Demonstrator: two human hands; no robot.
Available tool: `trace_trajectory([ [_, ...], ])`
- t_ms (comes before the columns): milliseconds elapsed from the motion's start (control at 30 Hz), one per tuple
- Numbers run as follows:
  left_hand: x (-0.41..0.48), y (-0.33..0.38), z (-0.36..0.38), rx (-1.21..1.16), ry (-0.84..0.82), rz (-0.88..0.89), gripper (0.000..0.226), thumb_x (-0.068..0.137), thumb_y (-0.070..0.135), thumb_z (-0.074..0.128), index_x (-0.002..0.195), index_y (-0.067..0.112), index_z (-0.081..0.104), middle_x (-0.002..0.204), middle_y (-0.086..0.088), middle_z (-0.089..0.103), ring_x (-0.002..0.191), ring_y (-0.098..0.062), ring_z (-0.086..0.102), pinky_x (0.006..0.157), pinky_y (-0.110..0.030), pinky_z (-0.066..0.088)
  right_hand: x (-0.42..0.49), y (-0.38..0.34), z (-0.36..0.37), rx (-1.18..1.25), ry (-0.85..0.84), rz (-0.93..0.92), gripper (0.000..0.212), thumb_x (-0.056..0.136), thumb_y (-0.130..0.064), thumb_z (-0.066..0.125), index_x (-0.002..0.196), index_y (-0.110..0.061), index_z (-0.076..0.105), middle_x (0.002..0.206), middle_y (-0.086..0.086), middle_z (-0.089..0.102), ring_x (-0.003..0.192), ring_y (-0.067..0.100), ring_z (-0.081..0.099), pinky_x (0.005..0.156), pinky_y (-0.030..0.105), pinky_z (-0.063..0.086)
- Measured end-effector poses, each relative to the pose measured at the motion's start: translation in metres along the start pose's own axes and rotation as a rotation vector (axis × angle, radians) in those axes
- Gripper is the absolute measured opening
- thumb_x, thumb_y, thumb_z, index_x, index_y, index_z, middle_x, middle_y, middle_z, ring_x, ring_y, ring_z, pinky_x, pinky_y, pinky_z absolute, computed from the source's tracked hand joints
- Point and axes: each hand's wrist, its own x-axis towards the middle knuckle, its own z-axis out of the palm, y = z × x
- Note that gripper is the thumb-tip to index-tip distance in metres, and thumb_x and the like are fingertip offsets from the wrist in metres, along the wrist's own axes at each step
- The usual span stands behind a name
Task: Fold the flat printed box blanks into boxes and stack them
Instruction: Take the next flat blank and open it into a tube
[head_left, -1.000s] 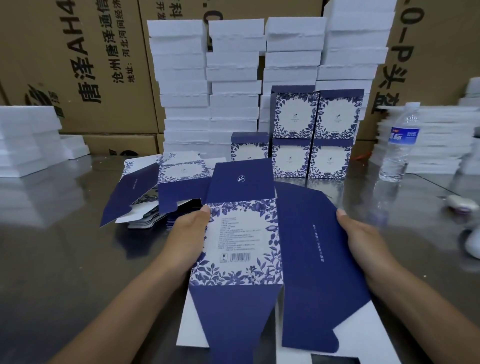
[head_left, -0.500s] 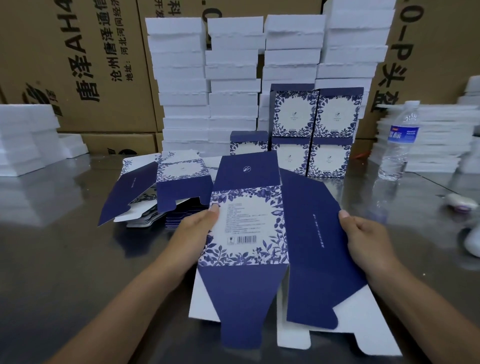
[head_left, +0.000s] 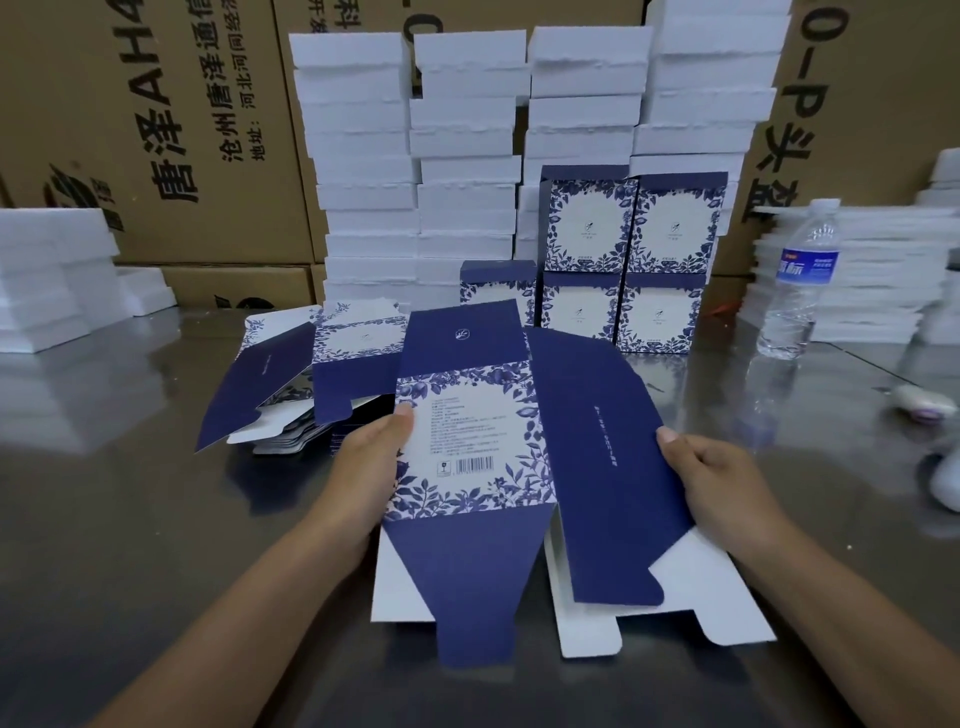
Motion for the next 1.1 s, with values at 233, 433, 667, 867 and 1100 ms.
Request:
trace_trajectory([
  [233, 0.001, -0.006, 0.001, 0.068, -0.056, -0.018, 0.044, 0.099, 0.036, 0.045, 0.069, 0.029, 0.076, 0.078, 0.008, 0.075, 0.067, -0.008, 0.071, 0.056, -0.024, 0.050, 0.002, 0.006, -0.001, 0.088, 0.064, 0.003, 0.056, 0.098, -0.029, 0.046, 0.087, 0.025, 0.048, 0.072, 0.030, 0.052, 0.067, 0.025, 0.045, 0.067, 0.032, 0.034],
  [433, 0.005, -0.004, -0.007, 0.053, 0.077, -0.011, 0.041, 0.098, 0.035, 0.047, 0.068, 0.021, 0.070, 0.058, 0.017, 0.069, 0.049, 0.000, 0.064, 0.040, -0.013, 0.044, -0.002, 0.004, 0.004, 0.147, -0.052, -0.011, 0.048, 0.096, -0.033, 0.047, 0.084, 0.009, 0.066, 0.086, 0.022, 0.070, 0.073, 0.032, 0.068, 0.068, 0.031, 0.052],
  [667, 0.006, -0.006, -0.002, -0.008, 0.009, -0.022, 0.033, 0.099, 0.034, 0.045, 0.080, 0.022, 0.070, 0.071, 0.012, 0.073, 0.060, -0.005, 0.069, 0.044, -0.014, 0.048, 0.001, 0.004, 0.001, 0.172, -0.056, 0.055, 0.046, 0.096, -0.027, 0.049, 0.089, 0.016, 0.061, 0.070, 0.014, 0.067, 0.059, 0.023, 0.059, 0.052, 0.024, 0.047],
  [867, 0.004, -0.002, 0.001, 0.015, -0.044, -0.072, 0.036, 0.096, 0.044, 0.044, 0.093, 0.019, 0.070, 0.085, 0.005, 0.075, 0.075, -0.013, 0.072, 0.069, -0.031, 0.052, 0.004, 0.009, -0.001, 0.218, 0.033, 0.050, 0.046, 0.096, -0.031, 0.050, 0.086, 0.012, 0.063, 0.069, 0.010, 0.067, 0.064, 0.025, 0.060, 0.063, 0.032, 0.049],
  [1100, -0.002, -0.001, -0.004, 0.114, -0.084, -0.018, 0.038, 0.099, 0.036, 0.045, 0.085, 0.020, 0.077, 0.095, 0.001, 0.075, 0.093, -0.019, 0.070, 0.098, -0.044, 0.046, 0.005, 0.011, 0.000, 0.217, 0.028, 0.035, 0.042, 0.096, -0.034, 0.049, 0.078, -0.002, 0.070, 0.069, 0.004, 0.072, 0.061, 0.021, 0.065, 0.059, 0.028, 0.052],
])
